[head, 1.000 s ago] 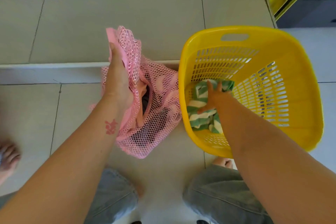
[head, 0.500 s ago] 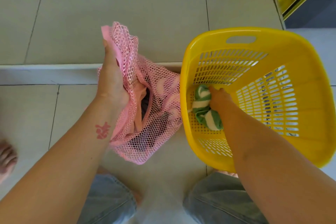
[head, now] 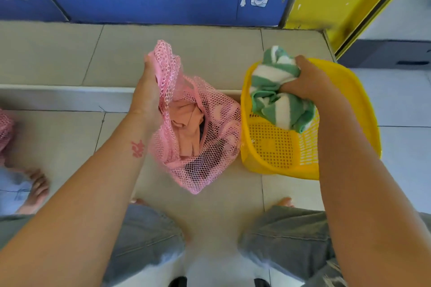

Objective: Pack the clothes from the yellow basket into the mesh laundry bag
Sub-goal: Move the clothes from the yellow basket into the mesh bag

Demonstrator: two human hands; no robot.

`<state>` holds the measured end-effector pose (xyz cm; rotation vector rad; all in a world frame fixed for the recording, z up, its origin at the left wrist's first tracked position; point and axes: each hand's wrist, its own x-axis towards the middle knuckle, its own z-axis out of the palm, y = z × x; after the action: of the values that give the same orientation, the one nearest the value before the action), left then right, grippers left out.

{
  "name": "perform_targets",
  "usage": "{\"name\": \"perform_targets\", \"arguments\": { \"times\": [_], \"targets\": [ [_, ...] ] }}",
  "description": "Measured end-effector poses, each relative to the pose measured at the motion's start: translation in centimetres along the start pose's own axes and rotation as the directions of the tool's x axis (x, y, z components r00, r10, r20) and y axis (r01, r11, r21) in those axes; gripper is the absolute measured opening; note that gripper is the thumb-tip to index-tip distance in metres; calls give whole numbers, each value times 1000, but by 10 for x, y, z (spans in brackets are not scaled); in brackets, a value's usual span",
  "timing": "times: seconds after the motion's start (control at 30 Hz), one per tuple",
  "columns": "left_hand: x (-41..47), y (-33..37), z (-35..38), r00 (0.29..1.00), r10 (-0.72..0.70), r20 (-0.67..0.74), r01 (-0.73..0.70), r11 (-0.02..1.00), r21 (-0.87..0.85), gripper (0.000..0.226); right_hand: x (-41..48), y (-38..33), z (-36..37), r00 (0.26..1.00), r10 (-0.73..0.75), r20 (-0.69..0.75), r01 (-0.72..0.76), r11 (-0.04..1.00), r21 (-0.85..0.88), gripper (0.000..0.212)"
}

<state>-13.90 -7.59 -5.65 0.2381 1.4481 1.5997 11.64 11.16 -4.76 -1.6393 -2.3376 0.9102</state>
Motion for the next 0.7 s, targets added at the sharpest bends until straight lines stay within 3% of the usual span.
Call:
{"name": "perform_targets", "arguments": {
  "times": [0.1,0.2,0.27,0.33,0.43,0.53,0.63,0.7],
  "targets": [
    [-9,6,-14,999,48,21,-49,998,37,70,-24,-58,-22,980,-107,-166,138,973,186,59],
    [-13,11,-26,996,76,41,-78,996,49,71,-42,-111,0,964,-201,-176,259,867,426,53],
    [-11,15,-33,996,79,41,-80,997,17,70,-48,-134,41,967,-214,-136,253,787,563,50],
    [-8,18,-40,996,75,43,-76,997,12,71,-53,-146,97,979,-152,-139,204,797,569,51],
    [-4,19,-56,997,67,32,-68,997,23,73,-64,-150,183,975,-103,-196,176,900,400,60],
    [3,17,-72,997,52,55,-53,999,11,76,-69,-142,243,965,-226,-135,241,965,106,60],
    [3,17,-80,995,31,95,-28,999,-32,75,-60,-136,270,924,-379,38,376,891,-254,67],
    [2,19,-81,995,48,83,-46,998,-36,73,-49,-137,275,898,-374,230,439,782,-442,76]
  ]
}}
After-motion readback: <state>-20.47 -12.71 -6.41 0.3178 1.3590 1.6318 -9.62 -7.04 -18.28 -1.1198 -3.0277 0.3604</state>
